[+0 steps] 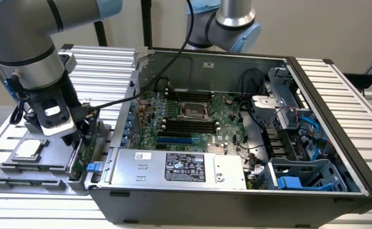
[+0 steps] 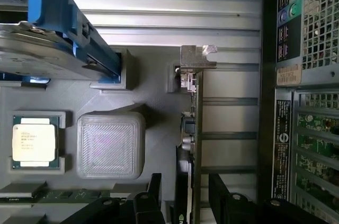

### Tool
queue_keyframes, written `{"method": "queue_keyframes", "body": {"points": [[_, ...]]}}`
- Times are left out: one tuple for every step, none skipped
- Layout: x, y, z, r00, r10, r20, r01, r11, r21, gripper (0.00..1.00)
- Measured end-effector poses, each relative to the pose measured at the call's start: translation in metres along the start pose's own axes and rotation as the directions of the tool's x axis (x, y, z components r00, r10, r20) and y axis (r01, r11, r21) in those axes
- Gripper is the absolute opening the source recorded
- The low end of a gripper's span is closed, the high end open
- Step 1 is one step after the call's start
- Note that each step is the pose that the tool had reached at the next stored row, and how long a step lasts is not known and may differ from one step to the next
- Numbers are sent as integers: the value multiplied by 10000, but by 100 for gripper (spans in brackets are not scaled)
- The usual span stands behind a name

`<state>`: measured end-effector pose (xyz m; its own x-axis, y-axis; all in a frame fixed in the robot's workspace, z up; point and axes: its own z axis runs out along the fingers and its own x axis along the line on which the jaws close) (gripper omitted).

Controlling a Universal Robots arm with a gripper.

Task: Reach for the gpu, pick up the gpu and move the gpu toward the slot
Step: 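Pick up the gpu and move the gpu toward the slot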

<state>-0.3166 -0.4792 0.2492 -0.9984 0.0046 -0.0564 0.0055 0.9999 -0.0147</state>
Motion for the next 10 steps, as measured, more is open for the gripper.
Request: {"method": "queue_keyframes", "body": {"points": [[1, 0, 9, 10000, 6, 1, -6, 10000, 2, 48], [1, 0, 17, 10000, 13, 4, -13, 10000, 3, 48], [2, 1, 22, 10000, 19, 4, -19, 10000, 4, 48], [2, 1, 28, 10000, 24, 5, -24, 10000, 5, 48], [3, 1, 34, 10000, 27, 5, -27, 10000, 6, 48], [3, 1, 40, 10000, 29, 7, -29, 10000, 5, 48], [3, 1, 45, 10000, 32, 7, -32, 10000, 5, 48], [3, 2, 49, 10000, 34, 7, -34, 10000, 6, 48], [4, 2, 51, 10000, 36, 5, -36, 10000, 8, 46], [4, 2, 52, 10000, 36, 5, -36, 10000, 8, 46]]}}
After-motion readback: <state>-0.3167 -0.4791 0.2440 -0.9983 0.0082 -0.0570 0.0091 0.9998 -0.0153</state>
